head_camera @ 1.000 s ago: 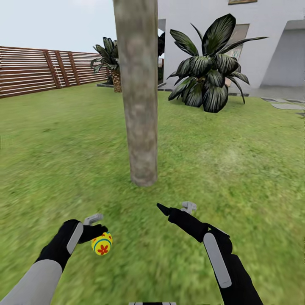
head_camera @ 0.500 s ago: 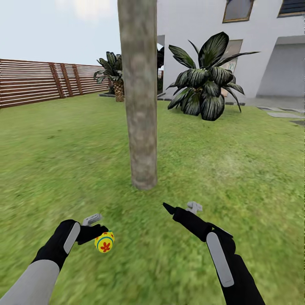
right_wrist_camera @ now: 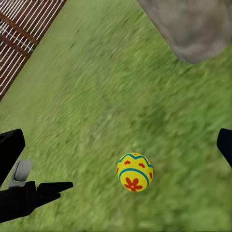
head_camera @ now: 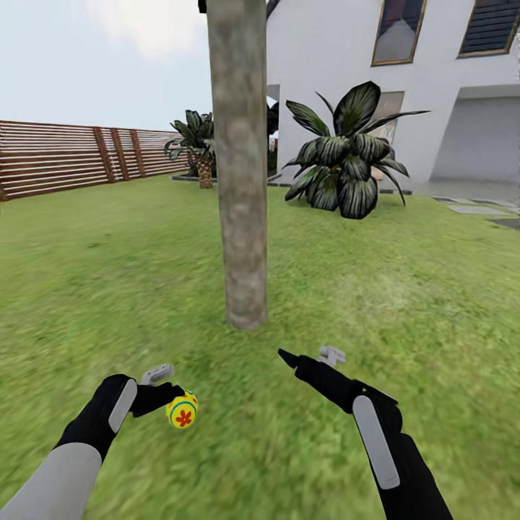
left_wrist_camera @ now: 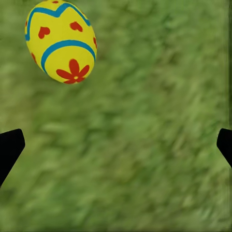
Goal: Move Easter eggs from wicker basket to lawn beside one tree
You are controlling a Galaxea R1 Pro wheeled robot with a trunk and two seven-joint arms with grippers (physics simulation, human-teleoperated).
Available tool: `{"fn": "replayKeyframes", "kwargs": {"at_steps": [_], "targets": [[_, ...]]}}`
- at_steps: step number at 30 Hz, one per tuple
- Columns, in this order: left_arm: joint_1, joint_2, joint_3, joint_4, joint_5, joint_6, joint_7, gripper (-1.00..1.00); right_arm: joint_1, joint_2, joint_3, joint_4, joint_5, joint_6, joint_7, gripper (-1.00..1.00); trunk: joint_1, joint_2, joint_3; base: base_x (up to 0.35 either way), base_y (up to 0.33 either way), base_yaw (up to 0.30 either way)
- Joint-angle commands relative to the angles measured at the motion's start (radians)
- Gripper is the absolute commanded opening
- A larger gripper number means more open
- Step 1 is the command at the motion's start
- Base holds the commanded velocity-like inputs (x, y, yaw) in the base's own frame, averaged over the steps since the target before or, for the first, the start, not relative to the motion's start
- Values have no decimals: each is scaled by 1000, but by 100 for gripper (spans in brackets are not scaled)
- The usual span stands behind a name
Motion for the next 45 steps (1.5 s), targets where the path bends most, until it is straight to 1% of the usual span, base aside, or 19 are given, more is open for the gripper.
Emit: {"fn": "replayKeyframes", "kwargs": {"at_steps": [1, 4, 7, 9, 18, 23, 27, 45], "targets": [[0, -1, 3, -1, -5, 5, -6, 100, -1, 1, -2, -2, -1, 5, 2, 100, -1, 0, 3, -6, 0, 0], [0, -1, 0, -1, -5, 5, -6, 100, -1, 0, -13, -7, -15, 8, 4, 100, -2, 1, 15, -3, 0, 0], [0, -2, -1, -1, -5, 4, -6, 100, -1, -1, -32, -29, -48, 11, 5, 100, -3, 1, 26, 0, 0, 0], [0, -2, -1, -1, -6, 4, -5, 100, -1, -2, -37, -40, -58, 17, 6, 100, -4, 2, 34, 0, 0, 0], [0, -4, -2, -1, -7, 4, -5, 100, -1, -3, -42, -46, -66, 38, 9, 100, -8, 4, 59, 0, 0, -77], [0, -3, -2, -1, -7, 3, -5, 100, -1, -4, -42, -46, -65, 78, 8, 100, -10, 5, 72, 0, 0, -126], [0, -2, -1, -1, -7, 3, -5, 100, -1, -4, -42, -45, -64, 89, 7, 100, -12, 6, 82, 0, 0, -129], [0, -4, -6, -1, -9, -3, -3, 100, -1, -4, -42, -38, -60, 97, 5, 100, -81, 132, 113, 0, 0, -131]]}}
